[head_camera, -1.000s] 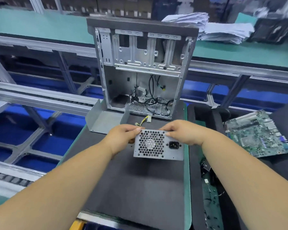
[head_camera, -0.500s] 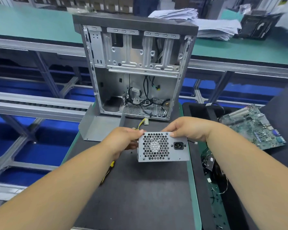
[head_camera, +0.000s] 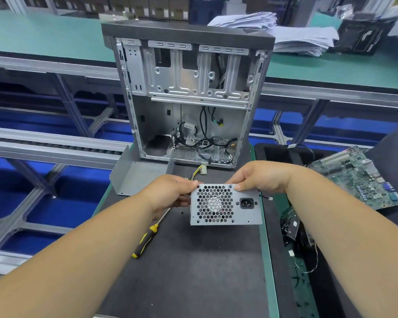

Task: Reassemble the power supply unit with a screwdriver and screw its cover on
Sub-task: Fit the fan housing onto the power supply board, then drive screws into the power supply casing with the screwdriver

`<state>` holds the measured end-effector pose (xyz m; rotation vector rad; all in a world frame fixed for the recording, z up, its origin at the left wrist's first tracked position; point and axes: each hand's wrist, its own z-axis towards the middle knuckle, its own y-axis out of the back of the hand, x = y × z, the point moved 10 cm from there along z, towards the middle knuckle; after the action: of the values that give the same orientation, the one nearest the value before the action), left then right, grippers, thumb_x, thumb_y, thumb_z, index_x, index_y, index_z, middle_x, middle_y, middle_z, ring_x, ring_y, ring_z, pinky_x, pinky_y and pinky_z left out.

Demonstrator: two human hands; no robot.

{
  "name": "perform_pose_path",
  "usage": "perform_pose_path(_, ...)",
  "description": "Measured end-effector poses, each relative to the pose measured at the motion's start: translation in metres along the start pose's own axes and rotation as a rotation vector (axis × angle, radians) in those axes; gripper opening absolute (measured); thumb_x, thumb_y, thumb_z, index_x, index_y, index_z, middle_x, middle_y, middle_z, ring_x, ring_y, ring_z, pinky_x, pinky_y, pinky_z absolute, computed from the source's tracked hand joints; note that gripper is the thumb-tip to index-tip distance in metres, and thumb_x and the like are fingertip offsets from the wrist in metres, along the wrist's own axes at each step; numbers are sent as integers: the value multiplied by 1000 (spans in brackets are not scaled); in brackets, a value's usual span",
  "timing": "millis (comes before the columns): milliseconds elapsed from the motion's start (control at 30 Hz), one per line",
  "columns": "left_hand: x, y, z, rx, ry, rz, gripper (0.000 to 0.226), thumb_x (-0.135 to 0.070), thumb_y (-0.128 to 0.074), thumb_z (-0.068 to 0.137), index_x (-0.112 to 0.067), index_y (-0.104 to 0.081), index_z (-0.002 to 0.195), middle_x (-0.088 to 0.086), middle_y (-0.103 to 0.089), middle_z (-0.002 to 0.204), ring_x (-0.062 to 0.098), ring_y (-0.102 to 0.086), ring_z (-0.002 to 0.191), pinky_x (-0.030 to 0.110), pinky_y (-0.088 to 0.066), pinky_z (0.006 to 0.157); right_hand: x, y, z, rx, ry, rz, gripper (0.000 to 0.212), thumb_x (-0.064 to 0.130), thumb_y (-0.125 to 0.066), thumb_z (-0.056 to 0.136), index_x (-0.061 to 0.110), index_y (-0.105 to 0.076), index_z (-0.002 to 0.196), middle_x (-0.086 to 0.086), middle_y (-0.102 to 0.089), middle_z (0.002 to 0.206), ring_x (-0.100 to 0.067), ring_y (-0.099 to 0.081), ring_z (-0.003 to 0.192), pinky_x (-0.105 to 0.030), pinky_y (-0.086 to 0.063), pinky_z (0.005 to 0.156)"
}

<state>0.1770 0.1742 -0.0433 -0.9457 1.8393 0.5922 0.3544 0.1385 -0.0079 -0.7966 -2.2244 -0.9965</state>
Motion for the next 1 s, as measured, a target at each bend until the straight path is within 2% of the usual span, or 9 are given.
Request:
perform_pose_path(300, -4, 9, 16, -26, 81, 6, 18, -26, -70, 89, -9, -74, 92, 3, -75, 76, 8, -65, 56, 18, -52, 55, 0, 8, 8, 10, -44, 48, 27, 2, -50, 99, 4, -69, 119, -12, -74, 108, -30, -69, 106, -47, -51, 100)
perform_pose_path(400, -6, 15, 25, -80, 102, -12, 16, -26, -75, 85, -11, -71, 90, -1, -69, 62, 8, -63, 50, 18, -53, 54, -1, 15, 15, -6, -72, 72, 27, 0, -50, 98, 0, -69, 117, -16, -73, 109, -35, -66, 110, -49, -49, 101)
perform_pose_path(500, -5, 15, 33, -74, 124, -26, 15, -27, -75, 85, -14, -69, 89, -5, -67, 58, 6, -63, 49, 19, -53, 54, 0, 14, 19, 48, -117, 117, 29, -3, -46, 99, -4, -66, 120, -19, -71, 112, -36, -65, 110, -49, -48, 102)
perform_pose_path(600, -5, 11, 32, 2, 129, -11, 15, -29, -71, 89, -16, -68, 96, -5, -72, 65, 5, -67, 56, 20, -55, 60, 3, 11, 20, 106, -147, 115, 31, -4, -44, 99, -6, -64, 122, -21, -70, 114, -30, -67, 103, -46, -49, 100)
perform_pose_path(667, -3, 15, 29, 37, 97, -35, 24, -34, -64, 93, -16, -67, 109, 0, -76, 82, 9, -72, 68, 19, -56, 62, 5, 9, 19, 114, -147, 93, 30, -5, -44, 99, -6, -64, 122, -23, -69, 115, -30, -66, 100, -45, -49, 100)
perform_pose_path(733, 6, 33, 22, -22, 80, -48, 30, -38, -55, 98, -14, -66, 112, 6, -76, 92, 15, -73, 76, 23, -57, 65, 6, 11, 18, 80, -131, 34, 29, -4, -47, 98, -4, -66, 120, -21, -70, 113, -30, -66, 99, -43, -51, 98)
perform_pose_path(800, 24, 62, 14, -170, 99, 246, 31, -37, -53, 98, -9, -65, 104, 6, -73, 86, 17, -70, 73, 28, -54, 72, 7, 14, 17, 35, -115, -28, 28, -3, -50, 97, 1, -69, 117, -16, -73, 109, -29, -68, 101, -39, -53, 95)
perform_pose_path(900, 55, 87, -2, -233, 231, 1037, 31, -50, -61, 86, -21, -57, 93, -2, -64, 93, 21, -62, 93, 31, -47, 77, 8, 14, 14, 22, -98, -58, 29, -1, -50, 98, 8, -71, 116, -9, -74, 107, -28, -69, 105, -39, -53, 95)
perform_pose_path(1000, 85, 85, -11, -190, 295, 1223, 45, -59, -65, 78, -24, -50, 102, -3, -59, 108, 22, -58, 105, 32, -42, 74, 6, 13, 14, 22, -99, -48, 30, 1, -50, 98, 11, -70, 117, -5, -75, 108, -26, -69, 106, -41, -52, 97)
